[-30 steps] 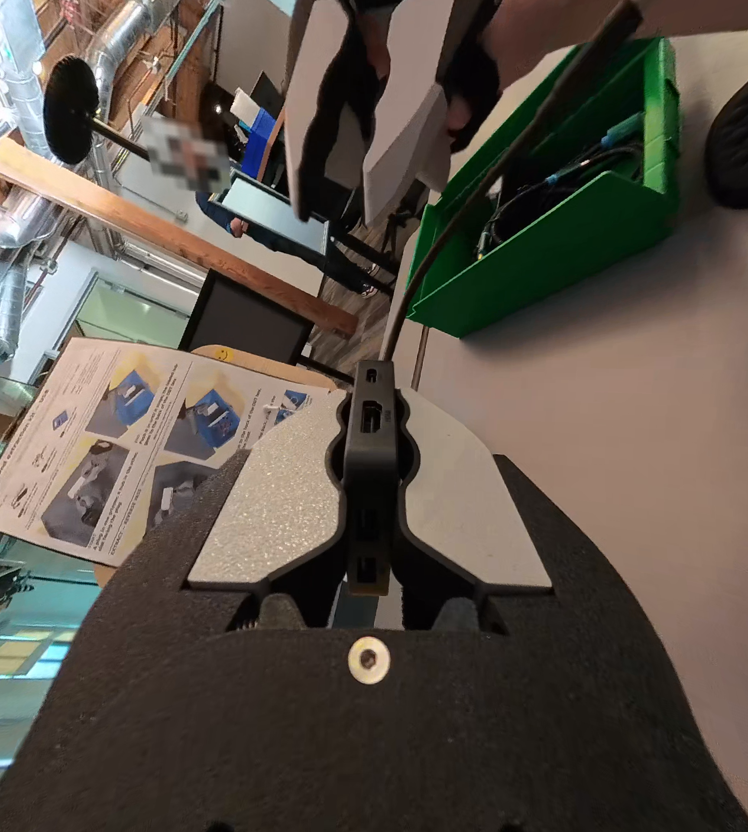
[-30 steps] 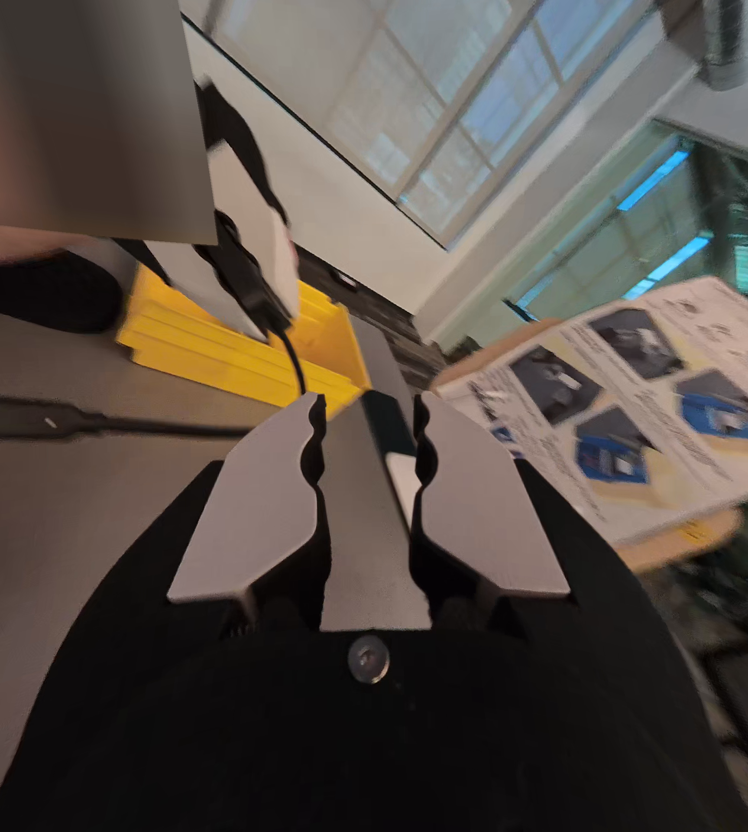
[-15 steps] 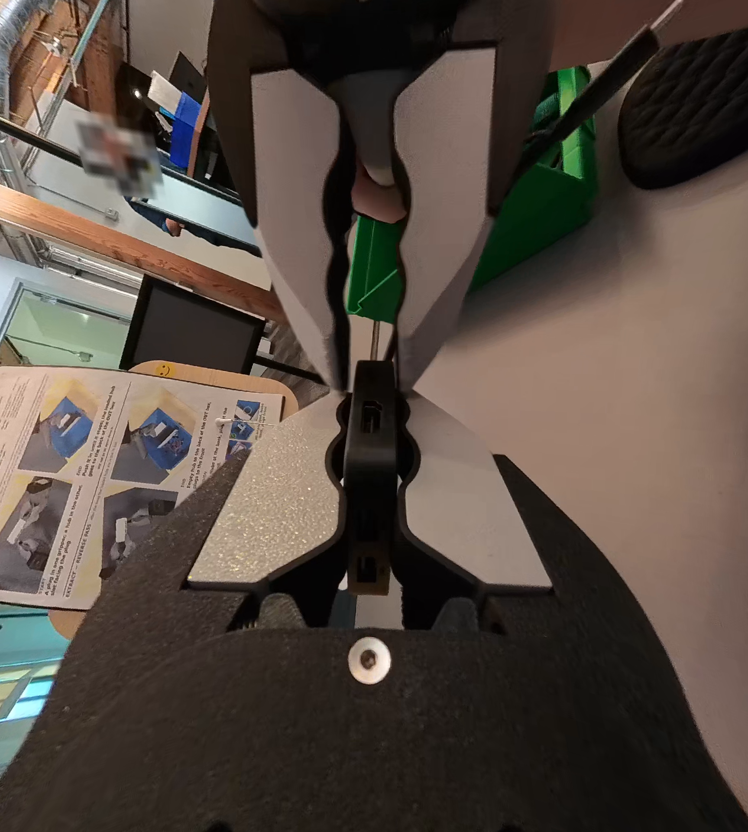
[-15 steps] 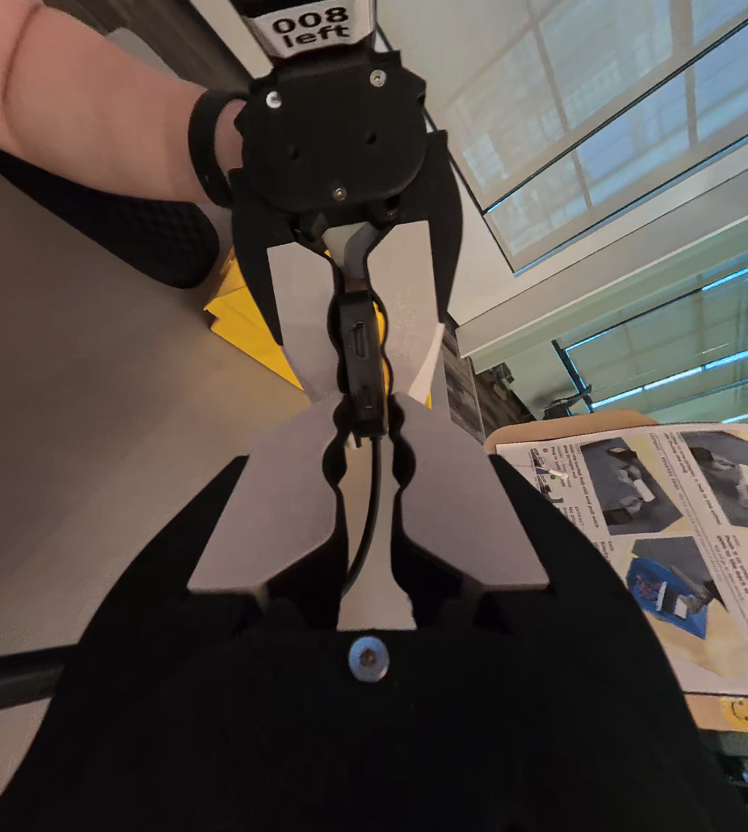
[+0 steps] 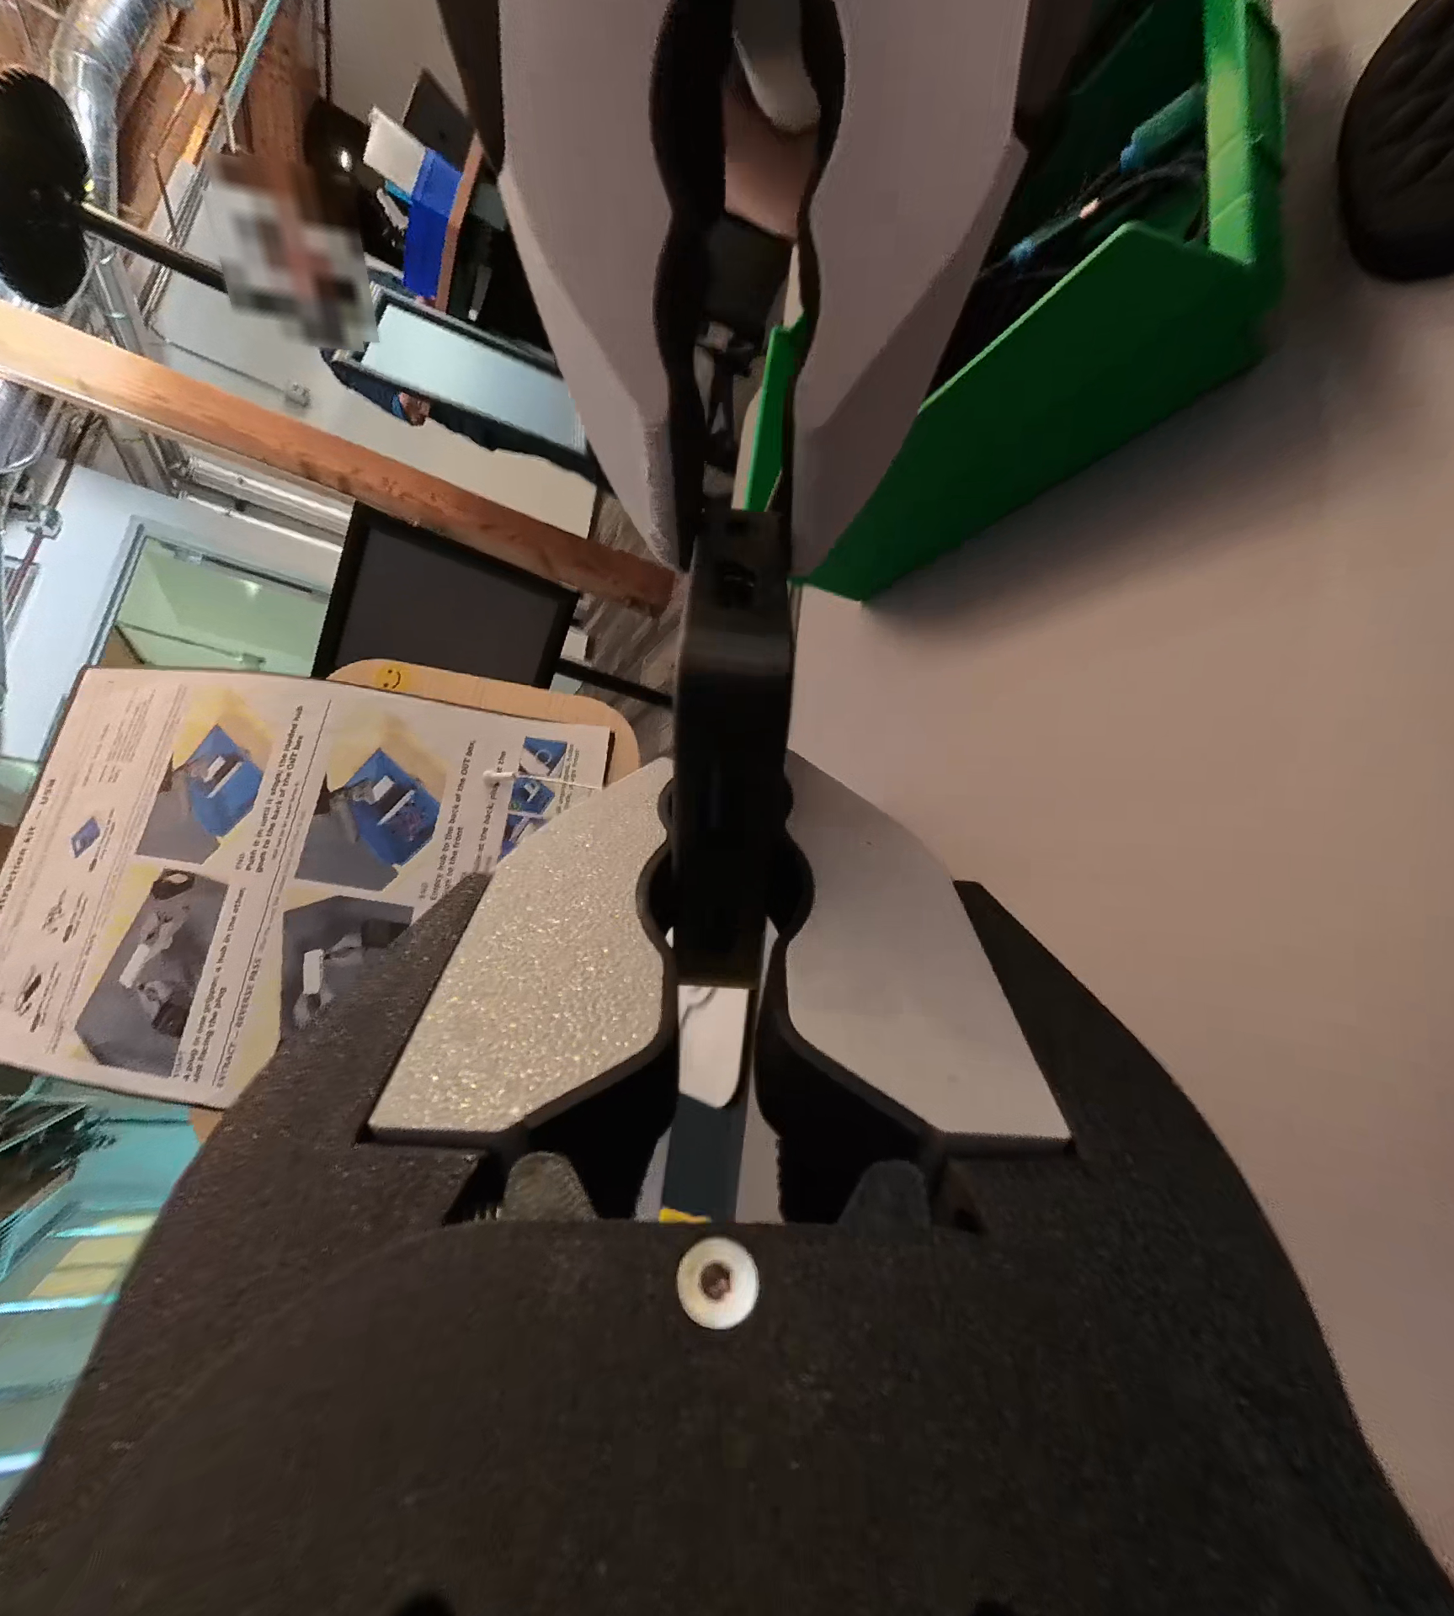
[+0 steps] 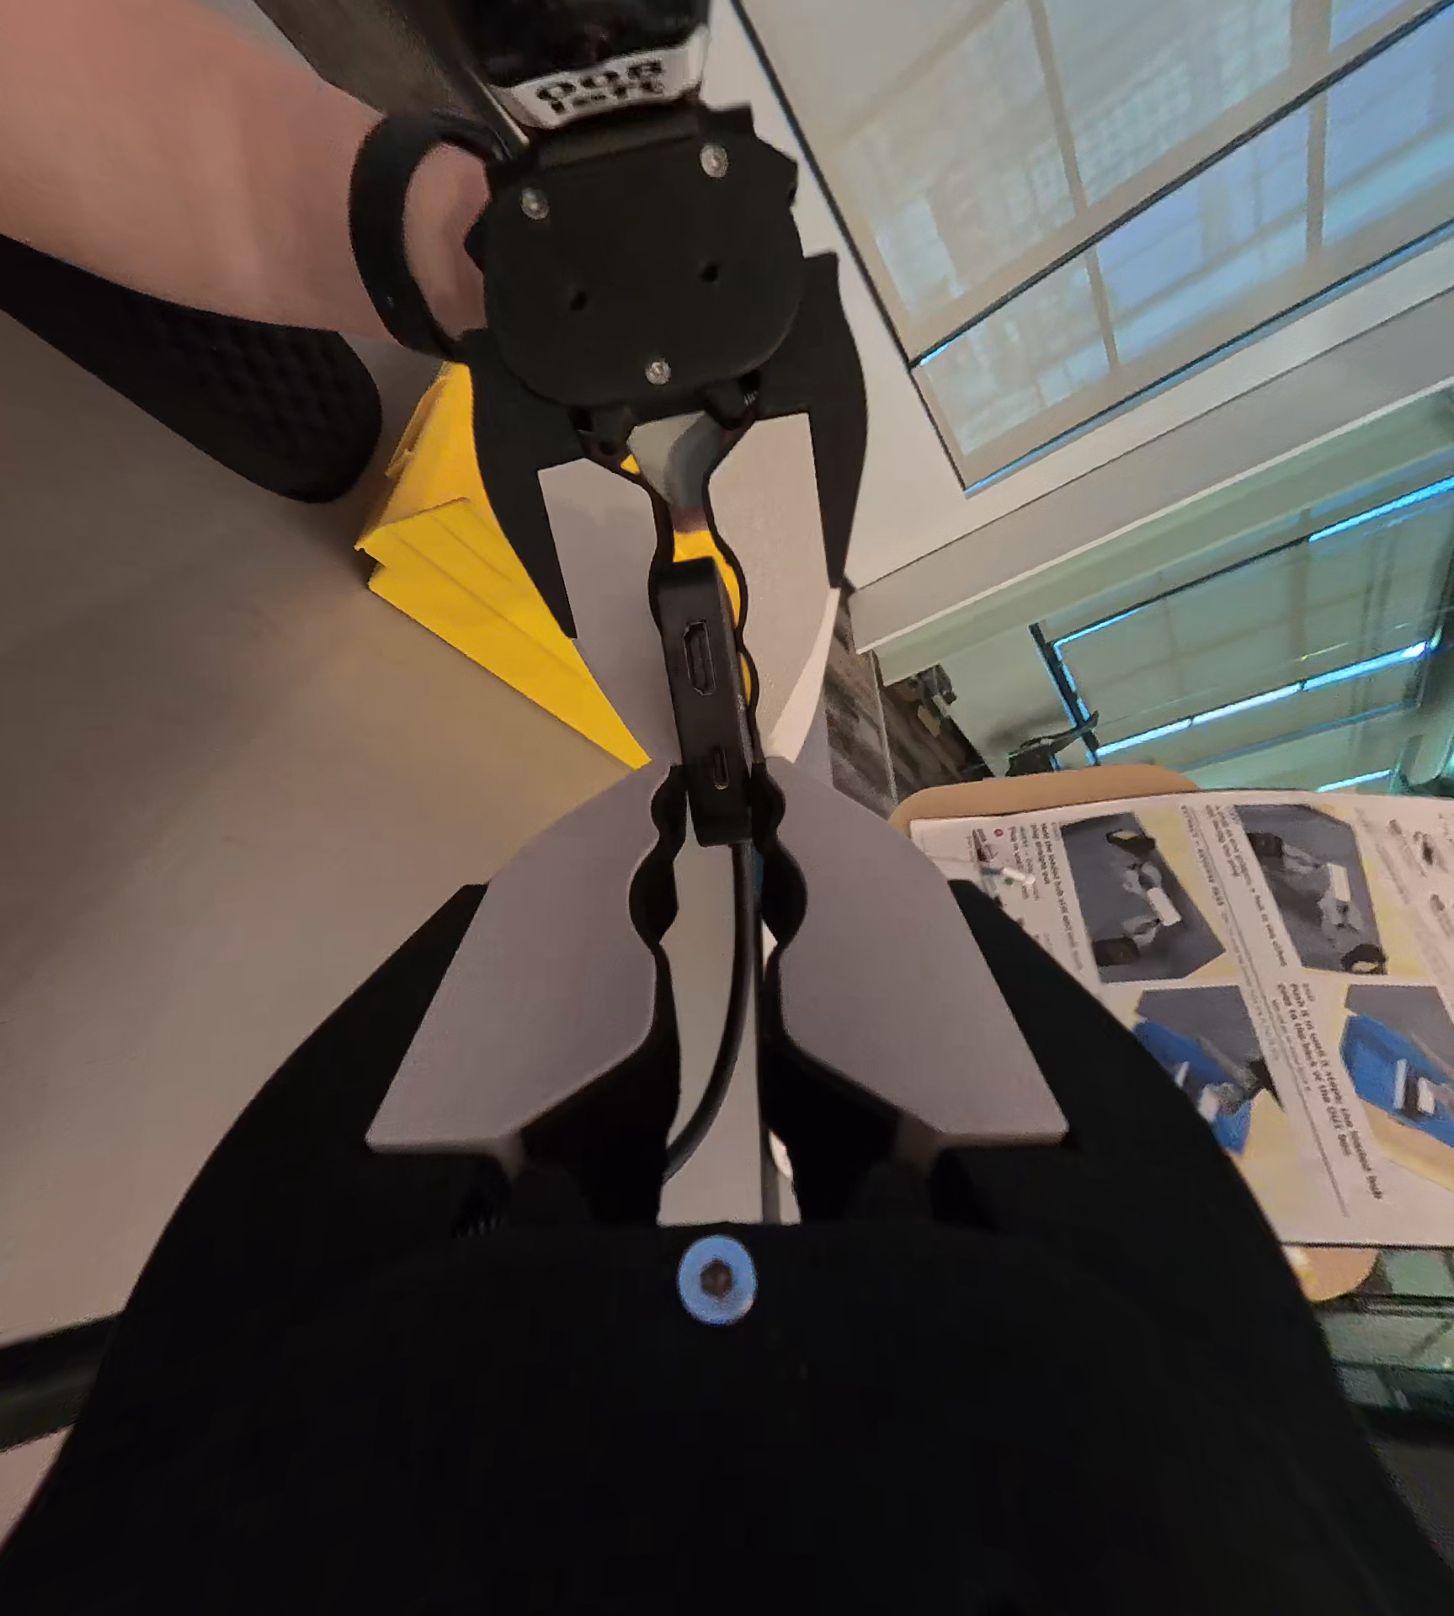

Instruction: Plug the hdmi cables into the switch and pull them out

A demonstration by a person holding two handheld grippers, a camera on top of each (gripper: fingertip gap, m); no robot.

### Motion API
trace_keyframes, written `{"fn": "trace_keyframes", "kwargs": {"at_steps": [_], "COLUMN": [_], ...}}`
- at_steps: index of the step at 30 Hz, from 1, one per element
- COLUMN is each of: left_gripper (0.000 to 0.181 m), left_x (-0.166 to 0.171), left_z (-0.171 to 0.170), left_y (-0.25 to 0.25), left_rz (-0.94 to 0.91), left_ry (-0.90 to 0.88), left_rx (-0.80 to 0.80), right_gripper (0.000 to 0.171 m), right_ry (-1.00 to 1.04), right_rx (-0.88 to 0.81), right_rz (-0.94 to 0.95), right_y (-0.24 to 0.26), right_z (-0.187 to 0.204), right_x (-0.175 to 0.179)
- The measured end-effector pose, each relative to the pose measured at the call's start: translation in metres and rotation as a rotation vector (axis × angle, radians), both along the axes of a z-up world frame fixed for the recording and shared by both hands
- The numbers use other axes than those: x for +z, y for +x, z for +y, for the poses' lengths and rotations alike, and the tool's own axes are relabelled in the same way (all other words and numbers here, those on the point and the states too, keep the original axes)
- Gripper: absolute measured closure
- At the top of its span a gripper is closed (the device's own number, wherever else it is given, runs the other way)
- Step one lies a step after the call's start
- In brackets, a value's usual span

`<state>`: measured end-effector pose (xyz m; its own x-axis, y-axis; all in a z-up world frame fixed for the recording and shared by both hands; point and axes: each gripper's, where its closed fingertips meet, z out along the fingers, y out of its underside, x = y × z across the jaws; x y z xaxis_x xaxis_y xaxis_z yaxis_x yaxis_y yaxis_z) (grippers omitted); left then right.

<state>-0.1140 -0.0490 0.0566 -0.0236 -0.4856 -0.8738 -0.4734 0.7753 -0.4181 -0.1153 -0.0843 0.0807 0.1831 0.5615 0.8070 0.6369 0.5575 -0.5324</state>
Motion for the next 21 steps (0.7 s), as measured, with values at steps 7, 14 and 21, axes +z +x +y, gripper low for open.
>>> {"fn": "trace_keyframes", "kwargs": {"at_steps": [7,14,21], "left_gripper": [0.167,0.16,0.17], "left_x": [-0.005,0.015,0.028], "left_z": [0.001,0.025,0.042], "left_y": [0.003,-0.013,-0.037], "left_rz": [0.016,-0.074,-0.094], "left_ry": [-0.061,-0.035,-0.048], "left_rx": [0.017,0.136,0.219], "right_gripper": [0.154,0.156,0.155], "right_ry": [0.016,0.036,-0.062], "right_rx": [-0.04,-0.263,-0.857], "right_rz": [0.007,0.061,0.275], "right_y": [-0.003,0.071,0.301], "right_z": [0.013,0.032,0.086], "right_x": [-0.006,0.026,-0.003]}}
